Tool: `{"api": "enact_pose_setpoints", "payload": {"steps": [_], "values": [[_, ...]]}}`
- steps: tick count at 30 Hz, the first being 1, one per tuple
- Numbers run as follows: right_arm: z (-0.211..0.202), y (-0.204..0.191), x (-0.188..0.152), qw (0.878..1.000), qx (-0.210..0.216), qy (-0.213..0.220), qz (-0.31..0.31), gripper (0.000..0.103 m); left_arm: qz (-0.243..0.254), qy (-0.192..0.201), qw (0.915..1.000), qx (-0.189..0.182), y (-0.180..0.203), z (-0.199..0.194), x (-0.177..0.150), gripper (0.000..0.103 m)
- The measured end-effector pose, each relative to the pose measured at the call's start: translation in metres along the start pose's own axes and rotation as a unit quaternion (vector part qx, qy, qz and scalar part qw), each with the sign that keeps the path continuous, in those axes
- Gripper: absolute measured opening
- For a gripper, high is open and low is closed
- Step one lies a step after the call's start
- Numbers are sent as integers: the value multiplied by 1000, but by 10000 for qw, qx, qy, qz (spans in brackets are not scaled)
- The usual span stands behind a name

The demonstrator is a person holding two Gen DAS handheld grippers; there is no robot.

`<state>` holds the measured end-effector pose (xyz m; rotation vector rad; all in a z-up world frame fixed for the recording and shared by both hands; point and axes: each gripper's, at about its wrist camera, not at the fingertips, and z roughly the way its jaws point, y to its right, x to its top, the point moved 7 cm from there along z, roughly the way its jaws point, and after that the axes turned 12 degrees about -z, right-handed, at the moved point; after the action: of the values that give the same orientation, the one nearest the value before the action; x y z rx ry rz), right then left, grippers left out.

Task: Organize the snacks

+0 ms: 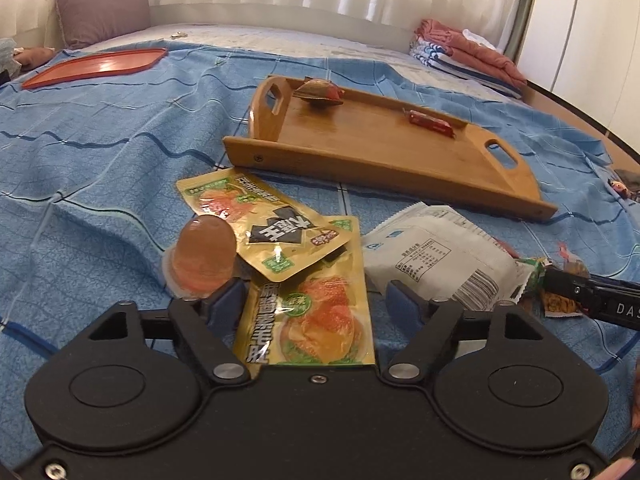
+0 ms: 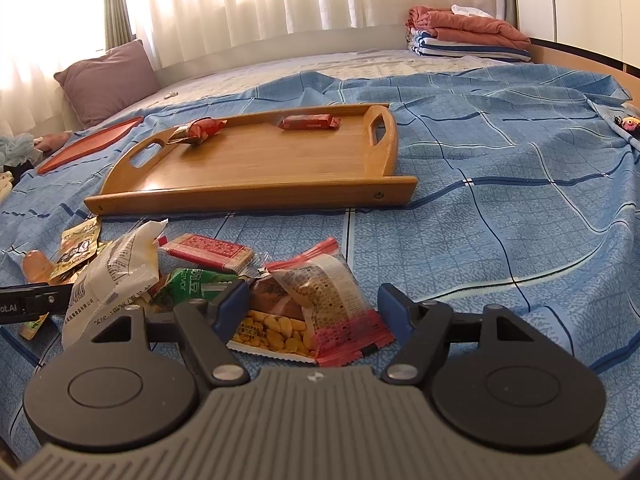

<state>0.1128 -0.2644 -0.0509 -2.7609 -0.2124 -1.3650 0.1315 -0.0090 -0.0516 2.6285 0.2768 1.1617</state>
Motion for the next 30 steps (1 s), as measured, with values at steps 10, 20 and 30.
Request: {"api": "enact_pose_setpoints", "payload": {"steps": [10,20,30], "values": [[-8,-7,1,9998,26,162,-80,52,-96,19,9999,-63,-7,-11,3,61],[-23,-14,5,9995,-36,264,-172,39,318,168,9992,-187,9,-43,-10,61],[-25,-15,4,9996,-68,165,-202,40,497,320,9978,-312,21,-64,-18,56]]}}
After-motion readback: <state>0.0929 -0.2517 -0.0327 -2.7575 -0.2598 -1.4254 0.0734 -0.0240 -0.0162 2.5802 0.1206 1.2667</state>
